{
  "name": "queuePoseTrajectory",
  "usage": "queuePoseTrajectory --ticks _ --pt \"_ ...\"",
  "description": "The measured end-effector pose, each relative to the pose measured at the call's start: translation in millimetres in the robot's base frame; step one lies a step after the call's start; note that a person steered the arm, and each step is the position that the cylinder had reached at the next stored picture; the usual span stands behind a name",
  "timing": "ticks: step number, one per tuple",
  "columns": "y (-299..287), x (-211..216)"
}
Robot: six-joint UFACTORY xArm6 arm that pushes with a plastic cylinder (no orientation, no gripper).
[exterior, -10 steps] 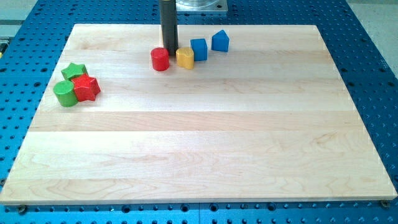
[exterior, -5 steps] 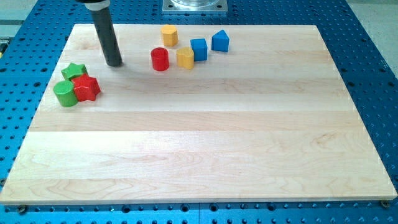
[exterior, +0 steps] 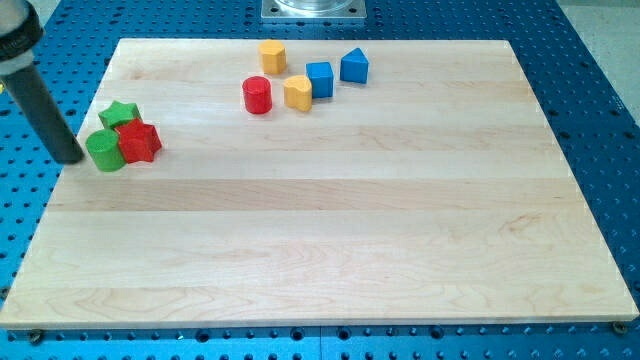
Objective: Place the red star at the bottom right corner of the board
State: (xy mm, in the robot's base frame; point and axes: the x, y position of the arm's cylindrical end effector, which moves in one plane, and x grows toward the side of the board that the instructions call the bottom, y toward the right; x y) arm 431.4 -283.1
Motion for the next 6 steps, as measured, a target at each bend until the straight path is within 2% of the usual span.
queuePoseTrajectory --ticks 1,2,3,4,5,6 --pt "50.6 -1.1" --pt "60.5 -32.2" --pt "98.0 -39.1" --pt "179.0 -37.6" --pt "214.5 -27.7" --pt "225.1 15.7"
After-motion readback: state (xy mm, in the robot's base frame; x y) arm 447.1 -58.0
